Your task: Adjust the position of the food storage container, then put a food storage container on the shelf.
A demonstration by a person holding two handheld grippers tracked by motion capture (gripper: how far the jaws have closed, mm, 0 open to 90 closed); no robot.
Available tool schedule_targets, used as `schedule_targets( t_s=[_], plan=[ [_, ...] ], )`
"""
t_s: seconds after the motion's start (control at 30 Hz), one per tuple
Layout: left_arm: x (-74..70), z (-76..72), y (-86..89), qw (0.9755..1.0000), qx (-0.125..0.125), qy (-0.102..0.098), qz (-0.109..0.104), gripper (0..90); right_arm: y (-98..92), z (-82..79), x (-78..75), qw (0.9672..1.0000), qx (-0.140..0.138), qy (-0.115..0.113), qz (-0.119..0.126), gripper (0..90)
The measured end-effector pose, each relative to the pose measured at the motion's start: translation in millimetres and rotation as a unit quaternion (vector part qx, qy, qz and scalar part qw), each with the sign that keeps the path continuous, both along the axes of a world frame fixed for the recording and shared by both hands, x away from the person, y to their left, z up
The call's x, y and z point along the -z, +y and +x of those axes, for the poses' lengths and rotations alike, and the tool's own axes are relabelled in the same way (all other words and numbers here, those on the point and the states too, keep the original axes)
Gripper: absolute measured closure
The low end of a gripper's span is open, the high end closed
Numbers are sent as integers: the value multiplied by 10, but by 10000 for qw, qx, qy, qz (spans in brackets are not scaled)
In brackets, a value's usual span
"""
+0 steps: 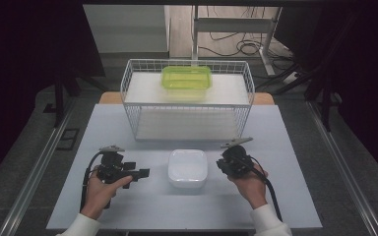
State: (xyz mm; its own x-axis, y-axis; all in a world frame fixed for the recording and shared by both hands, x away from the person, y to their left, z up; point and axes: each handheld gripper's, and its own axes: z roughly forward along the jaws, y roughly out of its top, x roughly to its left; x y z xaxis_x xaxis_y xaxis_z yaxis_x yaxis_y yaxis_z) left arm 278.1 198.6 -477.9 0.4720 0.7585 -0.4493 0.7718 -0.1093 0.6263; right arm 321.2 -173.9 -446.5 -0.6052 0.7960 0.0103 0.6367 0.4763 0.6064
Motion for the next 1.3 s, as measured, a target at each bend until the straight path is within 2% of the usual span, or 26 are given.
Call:
schedule_targets(
  t_s=[0.1,0.2,0.27,0.37,0.53,0.6,0.7,0.77,0.97,1.07,1.17,1.3],
  plan=[
    [-50,-32,-1,9999,-36,-138,-43,249,-124,-68,-57,9991,220,-166,314,576],
    [-89,-48,18,9997,-87,-235,-83,250,-203,-112,-88,9974,232,-141,674,436],
    [-105,-49,28,9995,-108,-263,-122,251,-255,-132,-100,9953,168,-73,951,384],
    [-110,-48,28,9994,-114,-277,-144,251,-339,-139,-113,9902,105,-15,1390,334],
    [-132,-50,3,9993,-109,-340,-143,251,-395,-120,-102,9831,-3,149,1827,294],
    [-172,-85,-22,9987,-156,-486,1,256,-392,-101,-88,9812,6,205,1916,281],
    [-228,-110,-60,9983,-131,-548,-132,255,-376,-62,-61,9803,1,287,1954,275],
    [-254,-100,-88,9983,-109,-557,-127,255,-366,-47,-42,9803,-45,339,1944,273],
    [-222,-31,-150,9989,13,-422,-203,252,-384,4,-10,9784,-77,422,2024,273],
    [-209,8,-140,9989,-62,-379,-272,256,-370,23,-7,9787,-85,443,2002,271],
    [-209,20,-168,9984,-263,-386,-327,268,-349,29,3,9781,-104,467,2024,279],
    [-220,40,-257,9987,-154,-283,-385,271,-302,49,14,9776,-159,491,2042,297]
  ],
)
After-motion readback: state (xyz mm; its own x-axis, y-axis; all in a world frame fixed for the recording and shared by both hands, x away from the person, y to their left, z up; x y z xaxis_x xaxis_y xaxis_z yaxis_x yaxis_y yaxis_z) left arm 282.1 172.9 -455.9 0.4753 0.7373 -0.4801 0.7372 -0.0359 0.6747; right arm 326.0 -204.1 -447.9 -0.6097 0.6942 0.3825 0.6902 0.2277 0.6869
